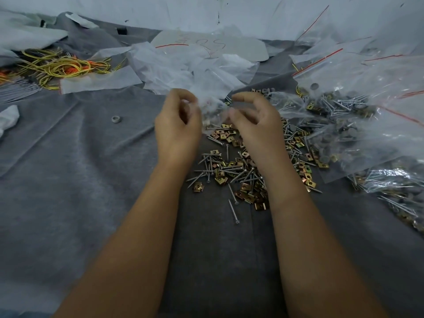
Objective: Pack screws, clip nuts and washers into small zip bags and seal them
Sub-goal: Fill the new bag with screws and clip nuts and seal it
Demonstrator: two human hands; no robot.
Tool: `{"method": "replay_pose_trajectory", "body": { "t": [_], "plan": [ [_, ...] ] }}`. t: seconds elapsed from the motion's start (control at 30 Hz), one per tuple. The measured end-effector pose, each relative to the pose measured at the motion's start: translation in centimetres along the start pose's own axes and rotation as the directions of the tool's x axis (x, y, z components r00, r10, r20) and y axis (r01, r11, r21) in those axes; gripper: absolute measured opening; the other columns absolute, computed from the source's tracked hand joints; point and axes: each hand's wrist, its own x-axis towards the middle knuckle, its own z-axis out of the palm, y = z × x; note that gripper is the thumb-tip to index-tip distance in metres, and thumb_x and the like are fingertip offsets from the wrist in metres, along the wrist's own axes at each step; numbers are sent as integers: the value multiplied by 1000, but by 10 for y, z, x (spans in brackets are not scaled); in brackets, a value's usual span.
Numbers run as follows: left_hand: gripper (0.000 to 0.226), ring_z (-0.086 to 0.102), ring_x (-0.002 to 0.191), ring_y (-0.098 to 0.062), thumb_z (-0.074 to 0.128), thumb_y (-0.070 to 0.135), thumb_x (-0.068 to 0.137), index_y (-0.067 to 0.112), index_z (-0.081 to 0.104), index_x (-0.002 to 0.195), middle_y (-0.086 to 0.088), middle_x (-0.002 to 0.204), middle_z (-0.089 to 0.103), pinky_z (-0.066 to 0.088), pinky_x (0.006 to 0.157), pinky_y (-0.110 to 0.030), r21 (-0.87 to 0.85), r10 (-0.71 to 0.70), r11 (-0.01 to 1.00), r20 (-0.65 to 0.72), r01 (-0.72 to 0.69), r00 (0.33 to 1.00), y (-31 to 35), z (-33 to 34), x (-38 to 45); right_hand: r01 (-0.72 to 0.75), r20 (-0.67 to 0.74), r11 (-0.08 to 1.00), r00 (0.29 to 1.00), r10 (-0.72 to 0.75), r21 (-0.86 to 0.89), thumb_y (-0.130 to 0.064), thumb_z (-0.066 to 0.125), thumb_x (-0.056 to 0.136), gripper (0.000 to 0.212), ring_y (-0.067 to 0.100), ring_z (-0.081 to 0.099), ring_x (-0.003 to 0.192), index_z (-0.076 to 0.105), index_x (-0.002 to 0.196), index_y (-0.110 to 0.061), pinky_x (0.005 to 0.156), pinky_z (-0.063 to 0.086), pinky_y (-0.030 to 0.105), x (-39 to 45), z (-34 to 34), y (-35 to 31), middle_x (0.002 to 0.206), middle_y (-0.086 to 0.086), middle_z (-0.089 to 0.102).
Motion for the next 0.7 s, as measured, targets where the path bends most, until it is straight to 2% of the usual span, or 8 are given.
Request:
{"method": "replay_pose_trajectory", "body": {
  "t": [0.1,0.2,0.27,0.33,0.43,0.53,0.6,0.7],
  "plan": [
    [6,46,64,1,46,14,93,17,48,98,15,73,44,39,60,-17,19,69,998,-345,-66,936,1,-12,7,-36,13,993,999,38,-112,-23,56,93,16,11,67,90,65,98,-36,77,57,32,0,0,2,94,-6,71],
    [13,48,73,-14,45,12,91,14,52,102,14,77,42,40,65,-28,160,186,979,-446,-126,876,-3,-26,14,126,96,849,991,-89,-513,-16,60,89,18,7,59,80,74,92,-27,71,48,22,0,0,5,91,-10,68],
    [18,53,80,-24,48,10,88,12,58,104,4,81,51,39,69,-33,314,208,945,-350,-95,913,-8,-28,16,218,206,685,973,-100,-696,-24,65,86,13,15,56,88,77,92,-24,78,47,29,0,3,6,89,-6,67],
    [22,58,89,-27,51,13,87,16,63,105,-5,88,60,39,70,-33,441,88,897,-142,-17,986,-12,-23,15,243,255,569,965,-60,-786,-31,67,86,15,23,53,104,76,96,-26,91,46,36,-1,7,8,95,-2,67],
    [23,60,91,-25,56,18,87,27,66,106,2,88,61,37,64,-30,528,-163,844,97,88,982,-14,-16,9,222,233,556,971,-52,-801,-28,65,89,15,27,51,113,77,98,-26,97,44,40,-1,8,10,103,0,68],
    [22,60,90,-21,60,30,84,28,64,106,8,84,59,42,68,-30,532,-216,839,138,112,967,-11,-14,8,240,227,506,970,-88,-828,-25,62,90,16,27,53,106,77,94,-23,92,44,38,0,7,12,98,2,67],
    [22,59,87,-18,61,35,82,27,57,102,12,78,58,45,68,-32,494,-212,861,133,121,968,-9,-13,8,221,186,549,975,-120,-806,-23,61,90,14,22,56,94,74,91,-21,81,45,33,0,6,12,91,1,66],
    [12,60,80,-16,60,33,81,27,56,91,14,73,58,46,65,-31,460,-209,881,166,111,964,-8,-12,7,165,86,726,986,-145,-668,-20,62,88,4,17,59,75,66,87,-19,66,50,32,-3,6,7,79,-4,64]
  ]
}}
